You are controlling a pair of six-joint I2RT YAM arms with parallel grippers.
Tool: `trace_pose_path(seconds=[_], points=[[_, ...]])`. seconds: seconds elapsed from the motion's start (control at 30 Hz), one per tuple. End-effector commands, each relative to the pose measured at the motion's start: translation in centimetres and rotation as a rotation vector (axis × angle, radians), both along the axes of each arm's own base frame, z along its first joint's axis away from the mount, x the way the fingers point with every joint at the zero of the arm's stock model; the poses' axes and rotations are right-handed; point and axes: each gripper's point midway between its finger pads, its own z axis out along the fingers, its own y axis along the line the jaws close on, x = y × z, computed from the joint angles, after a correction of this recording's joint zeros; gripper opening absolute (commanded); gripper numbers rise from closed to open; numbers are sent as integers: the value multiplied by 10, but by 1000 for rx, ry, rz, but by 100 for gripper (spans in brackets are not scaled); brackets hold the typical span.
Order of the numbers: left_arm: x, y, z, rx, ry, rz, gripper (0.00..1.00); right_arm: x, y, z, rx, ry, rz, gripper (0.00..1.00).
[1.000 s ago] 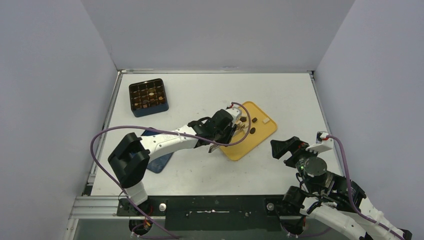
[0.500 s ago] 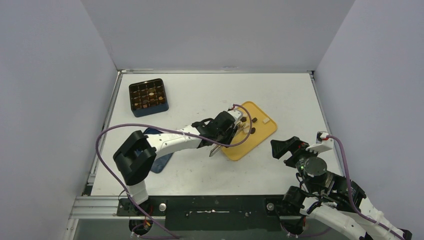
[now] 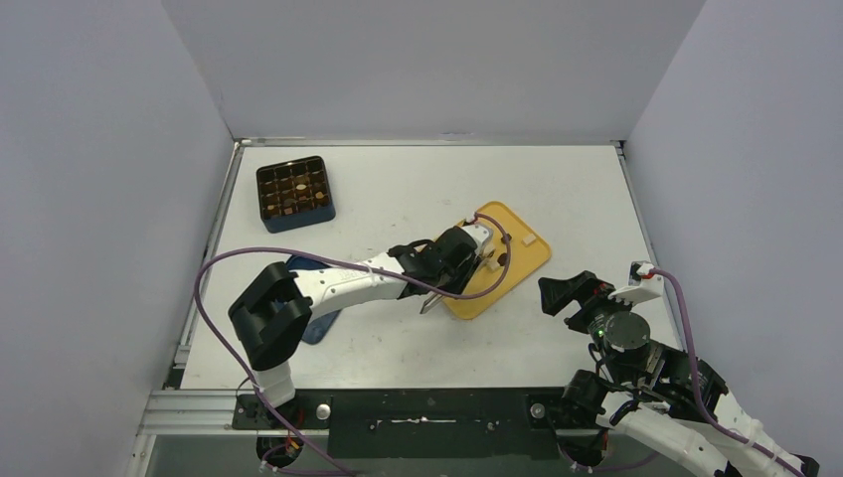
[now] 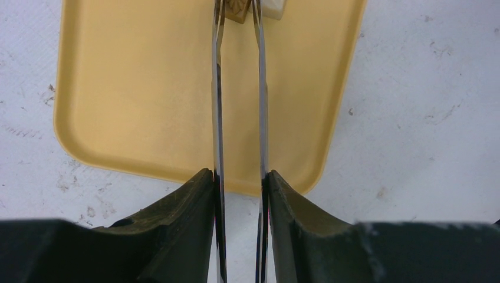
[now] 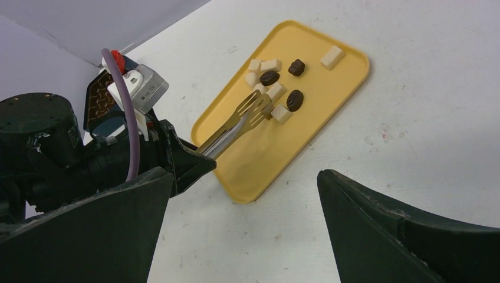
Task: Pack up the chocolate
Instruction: Pick up the fake chocolate from the plate.
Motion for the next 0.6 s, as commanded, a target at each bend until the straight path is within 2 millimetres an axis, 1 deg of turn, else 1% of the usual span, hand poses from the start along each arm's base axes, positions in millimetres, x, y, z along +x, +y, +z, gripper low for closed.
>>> trace_pose_path(seconds=[0.0, 0.17, 0.37, 0.47, 0.57], points=[[3, -14, 23, -24, -53, -14, 34, 3, 1, 5, 13, -15, -15, 100], [6, -12, 16, 4, -52, -3, 35, 3, 1, 5, 14, -16, -14, 100], [9, -8, 13, 29, -66, 8, 36, 3, 1, 5, 14, -18, -16, 100], [13, -1, 13, 58, -86, 30, 36, 3, 1, 5, 13, -18, -16, 100], [12, -2, 15, 51, -87, 25, 33, 4, 0, 5, 12, -19, -18, 100]])
